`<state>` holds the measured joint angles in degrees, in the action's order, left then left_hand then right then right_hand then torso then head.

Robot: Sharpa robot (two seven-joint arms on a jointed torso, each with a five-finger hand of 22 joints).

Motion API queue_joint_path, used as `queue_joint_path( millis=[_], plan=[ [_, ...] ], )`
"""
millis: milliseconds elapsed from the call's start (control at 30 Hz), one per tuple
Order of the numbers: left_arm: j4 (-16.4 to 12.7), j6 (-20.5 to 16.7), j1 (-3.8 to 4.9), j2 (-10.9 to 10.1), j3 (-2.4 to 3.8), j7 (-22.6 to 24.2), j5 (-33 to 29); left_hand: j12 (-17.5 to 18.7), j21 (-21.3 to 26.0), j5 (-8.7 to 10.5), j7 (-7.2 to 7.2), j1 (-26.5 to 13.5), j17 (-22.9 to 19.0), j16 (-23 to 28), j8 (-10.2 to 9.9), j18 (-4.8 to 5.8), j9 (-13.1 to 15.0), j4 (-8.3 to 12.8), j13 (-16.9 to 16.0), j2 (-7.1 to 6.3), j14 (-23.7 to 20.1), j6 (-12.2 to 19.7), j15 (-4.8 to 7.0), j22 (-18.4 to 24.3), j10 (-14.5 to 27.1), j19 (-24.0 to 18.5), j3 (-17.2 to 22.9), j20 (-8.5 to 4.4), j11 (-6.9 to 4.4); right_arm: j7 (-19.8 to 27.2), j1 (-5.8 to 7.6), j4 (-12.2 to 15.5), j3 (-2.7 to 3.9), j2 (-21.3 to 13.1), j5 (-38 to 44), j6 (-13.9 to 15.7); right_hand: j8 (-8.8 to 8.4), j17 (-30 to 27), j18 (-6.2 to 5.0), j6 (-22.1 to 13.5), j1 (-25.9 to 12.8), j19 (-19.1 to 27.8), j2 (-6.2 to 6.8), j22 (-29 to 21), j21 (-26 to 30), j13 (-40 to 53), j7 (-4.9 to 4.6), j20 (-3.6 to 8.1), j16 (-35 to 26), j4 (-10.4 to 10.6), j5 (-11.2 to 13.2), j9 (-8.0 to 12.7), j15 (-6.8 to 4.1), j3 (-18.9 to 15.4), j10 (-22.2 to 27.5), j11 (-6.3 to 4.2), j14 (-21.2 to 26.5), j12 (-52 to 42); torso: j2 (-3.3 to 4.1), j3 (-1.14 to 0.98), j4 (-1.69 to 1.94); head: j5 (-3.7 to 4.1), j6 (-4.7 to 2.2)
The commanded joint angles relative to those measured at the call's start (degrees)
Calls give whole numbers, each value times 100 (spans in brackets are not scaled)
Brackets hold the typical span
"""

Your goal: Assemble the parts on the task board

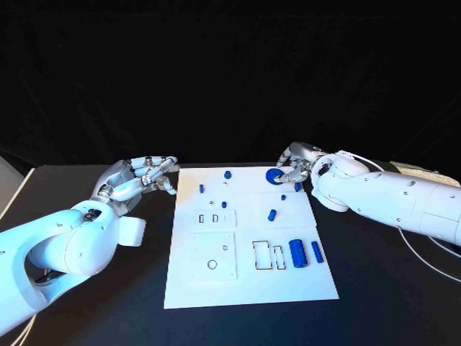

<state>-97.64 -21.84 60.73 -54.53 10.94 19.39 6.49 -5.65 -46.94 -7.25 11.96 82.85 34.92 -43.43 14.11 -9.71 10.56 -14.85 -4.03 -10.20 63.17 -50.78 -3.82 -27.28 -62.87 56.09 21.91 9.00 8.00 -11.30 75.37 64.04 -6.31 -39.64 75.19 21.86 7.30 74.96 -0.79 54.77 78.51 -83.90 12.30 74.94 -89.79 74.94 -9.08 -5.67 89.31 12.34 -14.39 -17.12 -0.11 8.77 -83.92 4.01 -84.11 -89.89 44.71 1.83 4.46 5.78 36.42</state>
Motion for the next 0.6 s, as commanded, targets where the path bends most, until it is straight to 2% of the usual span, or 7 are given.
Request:
queue_joint_path(
  millis=[33, 167, 600],
  plan=[
    [-4, 126, 0, 10, 5, 23, -11, 22, -21, 20, -3, -46, 3, -39, 28, -68, 8, -3, -6, -5, -48, 17, 5, -5, 16, -33, 40, 11, 7, -39, -6, -56, 1, 47, 134, -131, 37, 1311, 79, -6, 62, -610, -9, 1506, -21, 1506, -10, -32, 29, 25, -9, 2, 33, -11, -608, 48, -549, -11, -4, 5, 16, 2, 16],
    [-5, 121, 0, 9, 5, 18, -10, 22, -35, 18, -3, -39, 2, -42, 28, -69, 9, 3, -5, -1, -54, 19, 6, -15, 19, -45, 49, 12, 8, -47, -15, -123, -1, 102, 136, -142, 61, 1334, 79, 30, 133, -610, -55, 1506, -21, 1506, -2, -32, 35, 80, -42, -2, 29, 8, -608, 41, -553, -11, 2, 6, -2, -53, 12],
    [-4, 112, 0, 7, 5, -5, 10, 26, -57, 18, 7, -30, 0, -49, 23, -69, 9, 10, -3, 5, -61, 30, 3, -30, 32, -63, 63, 14, 14, -94, -28, -167, -2, 138, 173, -297, 137, 1379, 79, 192, 276, -610, -122, 1506, -21, 1506, 41, -9, 44, 185, -124, -16, -4, 126, -608, 4, -562, -11, -3, -1, -1, -56, 22]
  ],
)
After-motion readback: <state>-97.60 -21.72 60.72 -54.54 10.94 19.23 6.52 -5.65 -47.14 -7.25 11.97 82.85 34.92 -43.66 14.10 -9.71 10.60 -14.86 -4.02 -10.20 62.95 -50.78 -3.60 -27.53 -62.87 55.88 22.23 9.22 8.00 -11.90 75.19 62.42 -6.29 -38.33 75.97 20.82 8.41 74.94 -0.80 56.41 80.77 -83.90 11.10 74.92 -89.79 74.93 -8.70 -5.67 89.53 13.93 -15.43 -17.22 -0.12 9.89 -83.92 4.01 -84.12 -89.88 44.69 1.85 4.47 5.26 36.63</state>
